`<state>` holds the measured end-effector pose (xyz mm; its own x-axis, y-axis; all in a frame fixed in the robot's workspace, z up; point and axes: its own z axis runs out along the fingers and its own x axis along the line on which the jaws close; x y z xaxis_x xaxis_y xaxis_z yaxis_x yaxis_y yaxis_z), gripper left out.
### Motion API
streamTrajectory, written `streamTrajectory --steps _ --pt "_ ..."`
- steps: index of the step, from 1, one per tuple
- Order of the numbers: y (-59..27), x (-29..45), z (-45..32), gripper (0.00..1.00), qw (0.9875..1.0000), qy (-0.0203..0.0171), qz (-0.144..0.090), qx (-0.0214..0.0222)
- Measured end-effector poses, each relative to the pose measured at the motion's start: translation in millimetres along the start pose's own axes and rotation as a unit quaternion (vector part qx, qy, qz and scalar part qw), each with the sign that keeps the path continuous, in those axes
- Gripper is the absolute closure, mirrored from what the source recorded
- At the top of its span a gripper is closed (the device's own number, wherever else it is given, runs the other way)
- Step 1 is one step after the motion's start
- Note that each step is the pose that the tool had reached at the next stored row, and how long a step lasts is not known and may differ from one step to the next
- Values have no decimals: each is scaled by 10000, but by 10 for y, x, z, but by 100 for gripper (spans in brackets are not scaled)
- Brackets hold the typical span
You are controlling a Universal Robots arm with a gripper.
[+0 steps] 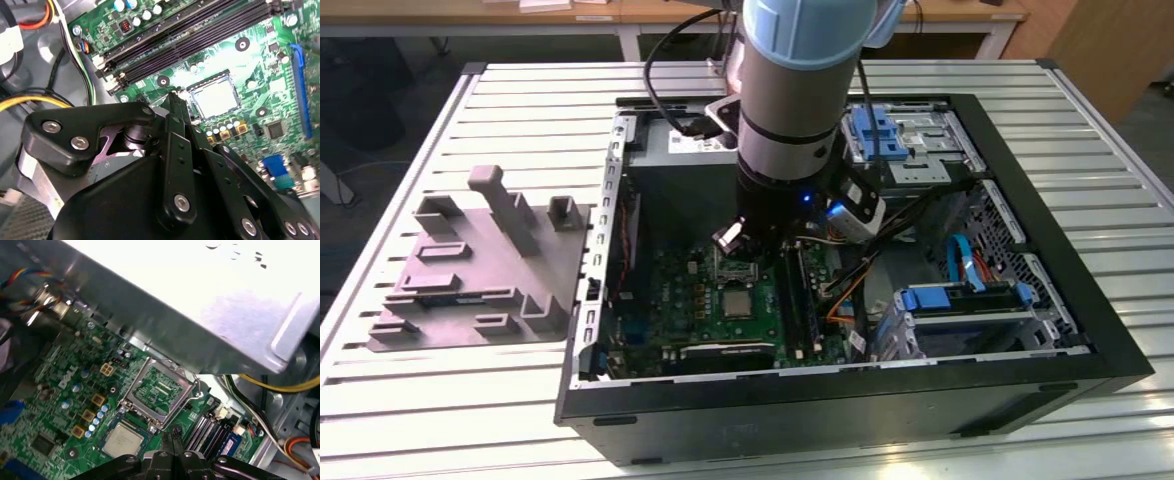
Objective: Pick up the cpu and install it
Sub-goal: 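Close the cpu cover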
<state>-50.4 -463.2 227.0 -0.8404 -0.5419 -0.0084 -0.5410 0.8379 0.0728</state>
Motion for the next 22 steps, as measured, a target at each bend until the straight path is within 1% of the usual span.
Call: streamTrajectory --steps 1,3,7,10,12,22 --pt "0 0 2 89 10000 6 -83 -1" --pt "-5 -8 3 89 9999 9 -147 -3" --pt "-20 -53 4 89 9999 10 -153 -3" --pt "-13 -103 8 89 9999 9 -155 -4" --pt "-4 -122 10 89 9999 9 -155 -4" --pt "2 -130 10 89 9999 10 -155 -3"
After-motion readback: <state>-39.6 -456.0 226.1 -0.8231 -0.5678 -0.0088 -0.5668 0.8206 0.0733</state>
